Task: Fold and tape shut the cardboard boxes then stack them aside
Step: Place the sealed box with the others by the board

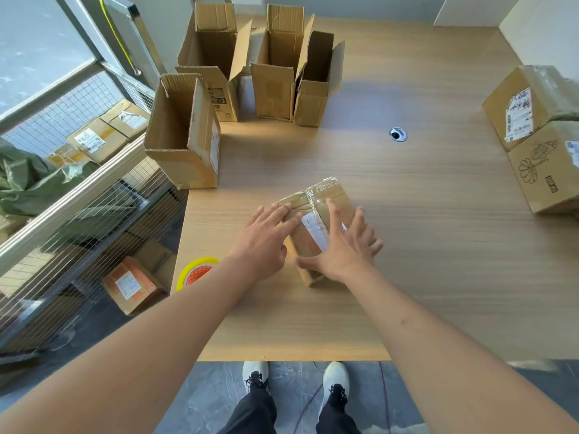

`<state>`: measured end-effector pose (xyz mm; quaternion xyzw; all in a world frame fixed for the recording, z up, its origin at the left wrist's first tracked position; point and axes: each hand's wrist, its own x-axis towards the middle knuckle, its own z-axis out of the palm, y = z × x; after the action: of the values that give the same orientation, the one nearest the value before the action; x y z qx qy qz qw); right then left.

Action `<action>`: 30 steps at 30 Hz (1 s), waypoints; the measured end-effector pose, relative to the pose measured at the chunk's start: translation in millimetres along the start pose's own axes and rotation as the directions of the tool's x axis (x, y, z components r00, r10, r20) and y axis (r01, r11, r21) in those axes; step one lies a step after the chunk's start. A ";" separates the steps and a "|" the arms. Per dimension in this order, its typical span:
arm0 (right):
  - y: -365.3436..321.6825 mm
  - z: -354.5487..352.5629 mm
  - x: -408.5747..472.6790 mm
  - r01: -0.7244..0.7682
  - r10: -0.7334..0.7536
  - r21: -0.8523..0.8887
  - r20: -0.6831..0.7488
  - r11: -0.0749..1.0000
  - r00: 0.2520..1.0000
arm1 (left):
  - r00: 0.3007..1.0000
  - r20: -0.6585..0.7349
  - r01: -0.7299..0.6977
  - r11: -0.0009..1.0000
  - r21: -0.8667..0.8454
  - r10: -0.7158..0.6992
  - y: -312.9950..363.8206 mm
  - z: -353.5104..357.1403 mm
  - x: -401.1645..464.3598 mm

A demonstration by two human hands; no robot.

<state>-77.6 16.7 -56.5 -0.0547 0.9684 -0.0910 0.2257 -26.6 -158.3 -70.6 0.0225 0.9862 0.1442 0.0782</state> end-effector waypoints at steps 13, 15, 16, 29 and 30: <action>-20.0 -92.9 -67.5 -0.220 0.249 0.137 -0.255 0.966 0.934 | 0.999 -0.033 -0.035 0.999 0.003 0.035 12.1 -119.5 -0.6; -19.7 -106.8 -87.8 -0.247 0.290 0.175 -0.297 0.953 0.910 | 0.995 -0.045 -0.085 0.996 0.037 0.087 22.1 -140.8 -4.6; -18.2 -114.3 -97.1 -0.254 0.304 0.190 -0.319 0.948 0.898 | 0.992 -0.056 -0.107 0.993 0.054 0.110 28.3 -151.8 -6.4; 71.8 -188.1 -207.0 -0.336 0.426 0.279 -0.391 0.900 0.816 | 0.934 -0.070 -0.328 0.916 0.231 0.352 159.0 -216.6 -31.3; 83.9 -191.1 -213.3 -0.337 0.431 0.286 -0.395 0.897 0.812 | 0.932 -0.066 -0.332 0.912 0.242 0.356 171.6 -215.0 -31.5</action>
<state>21.9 159.0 186.2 0.1885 0.9702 -0.1513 0.0146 -26.4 -56.6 186.9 0.1968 0.9795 0.0435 -0.0053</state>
